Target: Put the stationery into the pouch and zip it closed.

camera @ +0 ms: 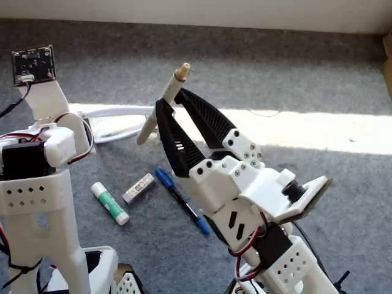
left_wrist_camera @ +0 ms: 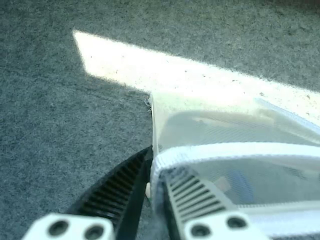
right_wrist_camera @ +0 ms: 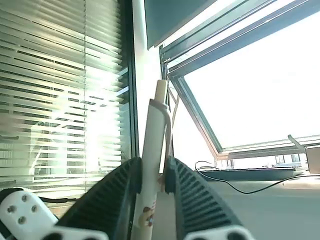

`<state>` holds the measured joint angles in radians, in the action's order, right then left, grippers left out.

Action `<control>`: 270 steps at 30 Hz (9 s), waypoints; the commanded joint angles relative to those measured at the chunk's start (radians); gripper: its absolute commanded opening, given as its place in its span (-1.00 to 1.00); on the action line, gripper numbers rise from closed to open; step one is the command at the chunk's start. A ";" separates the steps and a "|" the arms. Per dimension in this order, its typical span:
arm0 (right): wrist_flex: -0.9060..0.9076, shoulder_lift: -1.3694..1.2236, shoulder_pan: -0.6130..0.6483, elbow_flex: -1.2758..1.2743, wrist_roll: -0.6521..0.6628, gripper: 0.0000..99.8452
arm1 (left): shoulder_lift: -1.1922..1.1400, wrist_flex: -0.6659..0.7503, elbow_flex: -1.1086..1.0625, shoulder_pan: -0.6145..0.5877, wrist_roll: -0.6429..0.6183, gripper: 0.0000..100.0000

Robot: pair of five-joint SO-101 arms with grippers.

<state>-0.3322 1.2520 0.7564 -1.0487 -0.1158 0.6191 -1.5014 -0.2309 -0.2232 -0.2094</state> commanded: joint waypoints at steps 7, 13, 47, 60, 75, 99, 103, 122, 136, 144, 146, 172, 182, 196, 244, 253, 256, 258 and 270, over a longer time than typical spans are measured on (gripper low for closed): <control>-0.223 -0.111 0.004 -0.047 -0.003 -0.98 | 0.005 0.018 -0.002 0.016 0.011 -0.99; -0.446 -0.302 0.008 -0.050 -0.003 -0.98 | 0.005 0.018 -0.002 0.015 0.011 -0.99; -0.456 -0.288 0.008 -0.091 -0.009 -0.98 | 0.001 0.031 -0.008 0.013 0.011 -0.99; -0.682 -0.579 0.002 -0.012 -0.003 -0.98 | -0.001 0.028 -0.008 0.012 0.011 -0.99; -0.627 -0.552 -0.021 0.076 0.055 -0.98 | 0.005 0.046 -0.038 0.012 0.012 -0.99; -0.797 -0.670 -0.061 0.039 0.060 -0.98 | 0.005 0.046 -0.036 0.012 0.012 -0.99; -0.691 -0.598 -0.061 -0.013 0.054 -0.98 | 0.005 0.046 -0.035 0.012 0.012 -0.99; -0.674 -0.567 -0.027 -0.071 0.060 -0.98 | 0.005 0.046 -0.036 0.012 0.012 -0.99; -0.335 -0.209 -0.025 -0.231 0.052 -0.98 | 0.005 0.046 -0.031 0.012 0.012 -0.99; 0.001 0.024 0.082 -0.234 0.052 -0.98 | 0.005 0.048 -0.031 0.012 0.012 -0.99; 0.054 0.045 0.090 -0.234 0.052 -0.98 | 0.005 0.048 -0.033 0.012 0.012 -0.99; -0.058 -0.179 0.087 -0.171 0.051 -0.98 | 0.005 0.048 -0.031 0.012 0.011 -0.99; -0.142 -0.423 0.085 -0.130 0.051 -0.99 | 0.005 0.048 -0.035 0.012 0.011 -0.99; -0.125 -0.429 0.088 -0.137 0.052 -0.98 | 0.005 0.048 -0.036 0.012 0.011 -0.99; 1.079 -0.217 -0.035 0.113 0.095 -0.71 | 0.005 0.089 -0.028 -0.189 0.003 -0.99; 1.058 -0.575 0.001 0.145 0.101 -0.71 | 0.005 0.089 -0.028 -0.191 0.003 -0.99; 1.038 -0.679 0.012 0.182 0.101 -0.71 | 0.005 0.089 -0.028 -0.203 0.003 -0.99; 1.029 -0.743 0.012 0.206 0.101 -0.71 | 0.005 0.089 -0.028 -0.214 0.003 -0.99; 1.023 -0.981 0.028 0.312 0.103 -0.71 | 0.005 0.089 -0.030 -0.219 0.003 -0.99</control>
<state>0.7173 0.2746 0.7656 -0.7986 -0.0238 0.6130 -1.4293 -0.2616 -0.4273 -0.2064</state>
